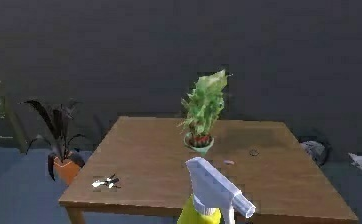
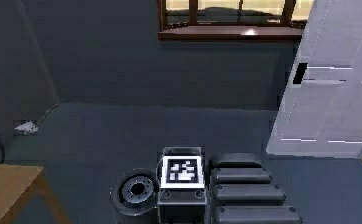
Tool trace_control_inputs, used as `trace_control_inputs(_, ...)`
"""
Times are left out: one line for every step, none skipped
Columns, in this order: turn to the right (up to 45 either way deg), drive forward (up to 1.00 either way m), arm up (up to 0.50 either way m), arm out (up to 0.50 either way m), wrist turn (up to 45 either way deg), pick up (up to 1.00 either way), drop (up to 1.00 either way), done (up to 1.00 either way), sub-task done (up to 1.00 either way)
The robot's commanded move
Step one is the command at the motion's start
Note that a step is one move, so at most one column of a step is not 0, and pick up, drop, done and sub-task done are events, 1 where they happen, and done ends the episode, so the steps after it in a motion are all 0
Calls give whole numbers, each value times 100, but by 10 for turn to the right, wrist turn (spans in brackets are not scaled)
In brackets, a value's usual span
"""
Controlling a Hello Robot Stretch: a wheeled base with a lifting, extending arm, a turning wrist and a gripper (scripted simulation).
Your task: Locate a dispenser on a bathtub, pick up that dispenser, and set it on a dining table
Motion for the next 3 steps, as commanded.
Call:
trace_control_inputs(-300, 0, 0, 0, 0, 0, 0, 0, 0)
trace_control_inputs(450, 0, 0, 0, 0, 0, 0, 0, 0)
trace_control_inputs(210, 0, 0, 0, 0, 0, 0, 0, 0)
